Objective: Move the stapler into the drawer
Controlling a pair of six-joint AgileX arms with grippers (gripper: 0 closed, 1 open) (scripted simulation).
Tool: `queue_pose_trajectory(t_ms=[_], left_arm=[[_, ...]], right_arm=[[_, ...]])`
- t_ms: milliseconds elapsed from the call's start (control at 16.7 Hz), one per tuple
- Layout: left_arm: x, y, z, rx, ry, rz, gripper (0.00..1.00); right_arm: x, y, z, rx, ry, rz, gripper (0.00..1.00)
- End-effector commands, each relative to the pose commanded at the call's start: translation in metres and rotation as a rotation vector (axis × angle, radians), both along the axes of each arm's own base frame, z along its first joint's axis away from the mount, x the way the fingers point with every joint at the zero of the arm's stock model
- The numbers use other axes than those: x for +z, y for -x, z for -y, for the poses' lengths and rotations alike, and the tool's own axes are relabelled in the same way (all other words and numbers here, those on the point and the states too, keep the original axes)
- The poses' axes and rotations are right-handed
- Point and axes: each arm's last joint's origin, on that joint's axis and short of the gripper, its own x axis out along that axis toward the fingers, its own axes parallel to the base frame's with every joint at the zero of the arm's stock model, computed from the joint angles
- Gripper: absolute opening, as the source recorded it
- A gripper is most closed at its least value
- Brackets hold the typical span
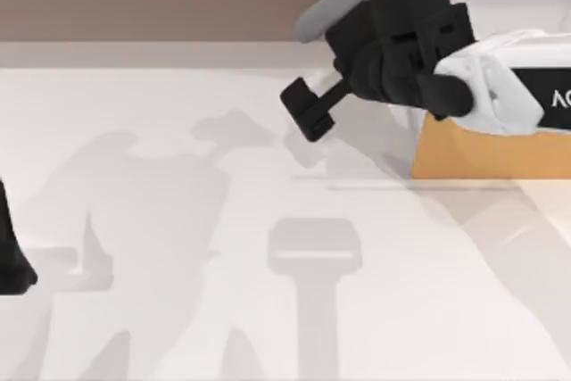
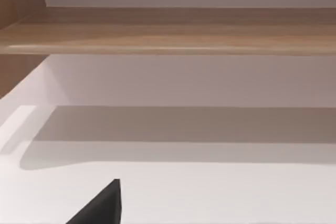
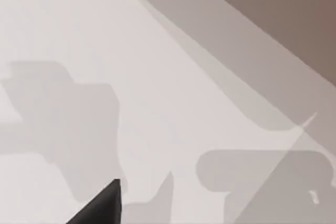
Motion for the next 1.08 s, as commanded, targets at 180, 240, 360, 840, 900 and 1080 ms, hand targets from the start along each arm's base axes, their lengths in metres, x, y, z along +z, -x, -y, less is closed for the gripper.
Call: queue_pose_trajectory(t_ms=[180, 240, 360, 840, 900, 1080], left_arm=[[0.0, 0.0, 0.0, 0.0, 0.0, 0.0, 1.0], [0.0, 0.0, 0.0, 0.0, 0.0, 0.0, 1.0], [0.0, 0.0, 0.0, 0.0, 0.0, 0.0, 1.0], [0.0, 0.0, 0.0, 0.0, 0.0, 0.0, 1.0], [0.0, 0.0, 0.0, 0.0, 0.0, 0.0, 1.0], [0.0, 0.0, 0.0, 0.0, 0.0, 0.0, 1.0]], right_arm=[[-0.031, 0.033, -0.007, 0.147, 0.084, 0.249, 1.0], [-0.039, 0.044, -0.004, 0.182, 0.125, 0.341, 1.0], [-0.051, 0.066, 0.009, 0.225, 0.222, 0.526, 1.0], [-0.077, 0.131, 0.113, 0.077, 0.816, 0.92, 1.0], [-0.079, 0.136, 0.127, 0.04, 0.891, 0.914, 1.0], [-0.082, 0.142, 0.154, -0.051, 1.044, 0.877, 1.0]])
